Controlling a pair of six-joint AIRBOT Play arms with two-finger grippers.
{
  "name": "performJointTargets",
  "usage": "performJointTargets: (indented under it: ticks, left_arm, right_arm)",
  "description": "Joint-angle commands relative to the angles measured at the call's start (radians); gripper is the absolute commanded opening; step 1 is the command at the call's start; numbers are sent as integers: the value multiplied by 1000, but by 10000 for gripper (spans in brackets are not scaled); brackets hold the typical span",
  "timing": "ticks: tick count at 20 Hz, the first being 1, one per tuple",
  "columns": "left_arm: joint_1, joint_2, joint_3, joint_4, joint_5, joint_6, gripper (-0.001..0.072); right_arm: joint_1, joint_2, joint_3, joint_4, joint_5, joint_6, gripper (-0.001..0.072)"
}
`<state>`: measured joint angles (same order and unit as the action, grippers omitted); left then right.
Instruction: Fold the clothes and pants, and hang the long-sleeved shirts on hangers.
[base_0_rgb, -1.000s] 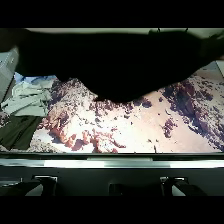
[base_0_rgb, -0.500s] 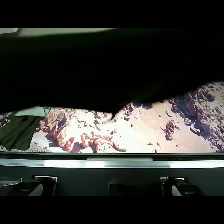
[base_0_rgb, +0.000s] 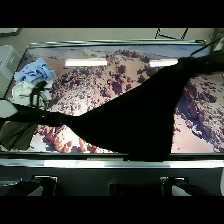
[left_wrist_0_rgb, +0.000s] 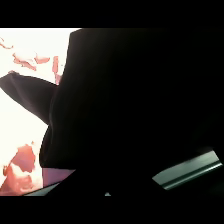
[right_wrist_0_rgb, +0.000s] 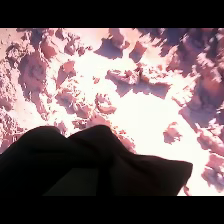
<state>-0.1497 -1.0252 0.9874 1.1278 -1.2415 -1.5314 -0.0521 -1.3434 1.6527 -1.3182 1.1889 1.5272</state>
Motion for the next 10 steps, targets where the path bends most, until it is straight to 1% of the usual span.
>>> performJointTargets:
  ticks: [1, 4, 7, 8, 9, 10]
  left_arm:
    - [-3, -219, -17, -2, 235, 19, 27]
    - [26, -423, 209, -2, 306, 29, 27]
    - [29, -585, 351, -12, 288, 27, 27]
    - [28, -623, 364, -45, 259, 27, 35]
    - [30, -650, 370, -85, 215, 28, 207]
    - [39, -661, 375, -92, 162, 28, 539]
  right_arm:
    - [0, -214, -46, 130, -166, 48, 39]
    - [0, -297, -46, 167, -250, 129, 39]
    - [0, -349, -46, 174, -224, 168, 44]
    - [0, -357, -46, 174, -195, 169, 79]
    - [-6, -360, -46, 166, -154, 171, 271]
    - [-24, -357, -42, 167, -113, 171, 474]
